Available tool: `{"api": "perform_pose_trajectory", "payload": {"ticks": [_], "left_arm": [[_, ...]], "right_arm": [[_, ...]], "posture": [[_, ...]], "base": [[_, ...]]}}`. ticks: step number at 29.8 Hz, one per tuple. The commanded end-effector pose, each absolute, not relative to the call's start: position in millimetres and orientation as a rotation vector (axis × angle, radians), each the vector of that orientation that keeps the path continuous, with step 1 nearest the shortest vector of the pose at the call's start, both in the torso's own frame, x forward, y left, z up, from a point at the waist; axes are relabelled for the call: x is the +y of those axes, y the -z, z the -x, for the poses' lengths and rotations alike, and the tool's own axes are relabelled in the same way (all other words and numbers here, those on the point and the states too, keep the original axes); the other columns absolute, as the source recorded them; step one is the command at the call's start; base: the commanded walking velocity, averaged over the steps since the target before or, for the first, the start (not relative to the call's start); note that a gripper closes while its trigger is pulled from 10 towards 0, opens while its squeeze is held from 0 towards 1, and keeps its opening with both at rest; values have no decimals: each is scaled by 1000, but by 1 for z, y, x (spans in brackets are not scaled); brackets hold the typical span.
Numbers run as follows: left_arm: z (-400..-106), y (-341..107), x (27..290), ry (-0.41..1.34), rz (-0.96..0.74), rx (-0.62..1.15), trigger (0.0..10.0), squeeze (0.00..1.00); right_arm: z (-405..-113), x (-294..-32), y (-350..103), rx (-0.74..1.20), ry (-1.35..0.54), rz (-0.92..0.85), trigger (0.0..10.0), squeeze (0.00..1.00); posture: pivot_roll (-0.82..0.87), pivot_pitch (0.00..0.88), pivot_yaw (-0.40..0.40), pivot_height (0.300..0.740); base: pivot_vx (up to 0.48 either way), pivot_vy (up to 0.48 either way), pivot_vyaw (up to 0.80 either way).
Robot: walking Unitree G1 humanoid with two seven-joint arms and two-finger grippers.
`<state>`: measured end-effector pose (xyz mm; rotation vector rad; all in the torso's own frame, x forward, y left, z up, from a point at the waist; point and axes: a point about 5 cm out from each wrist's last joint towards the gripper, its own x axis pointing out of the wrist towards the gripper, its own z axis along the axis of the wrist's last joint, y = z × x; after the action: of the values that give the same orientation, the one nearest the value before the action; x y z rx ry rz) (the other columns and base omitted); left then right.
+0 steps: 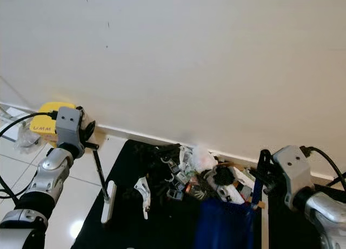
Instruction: Sweep floor
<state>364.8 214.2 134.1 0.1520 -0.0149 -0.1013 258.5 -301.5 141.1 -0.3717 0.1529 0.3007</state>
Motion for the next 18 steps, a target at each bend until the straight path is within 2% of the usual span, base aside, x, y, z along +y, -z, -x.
{"api": "perform_pose_trajectory", "payload": {"ticks": [1,15,18], "left_arm": [[-365,-136,218,90,-171,-28,10000,294],[-363,-131,216,92,-167,-30,10000,298],[-362,-130,216,89,-164,-31,10000,298]], "right_arm": [[-259,-294,-132,143,-295,352,10000,0],[-278,-245,-99,111,-321,252,10000,0],[-285,-243,-99,60,-242,147,10000,0]], "posture": [[-40,215,94,740],[-18,228,92,740],[-17,229,91,740]], "base": [[0,0,0],[0,0,0],[0,0,0]]}}
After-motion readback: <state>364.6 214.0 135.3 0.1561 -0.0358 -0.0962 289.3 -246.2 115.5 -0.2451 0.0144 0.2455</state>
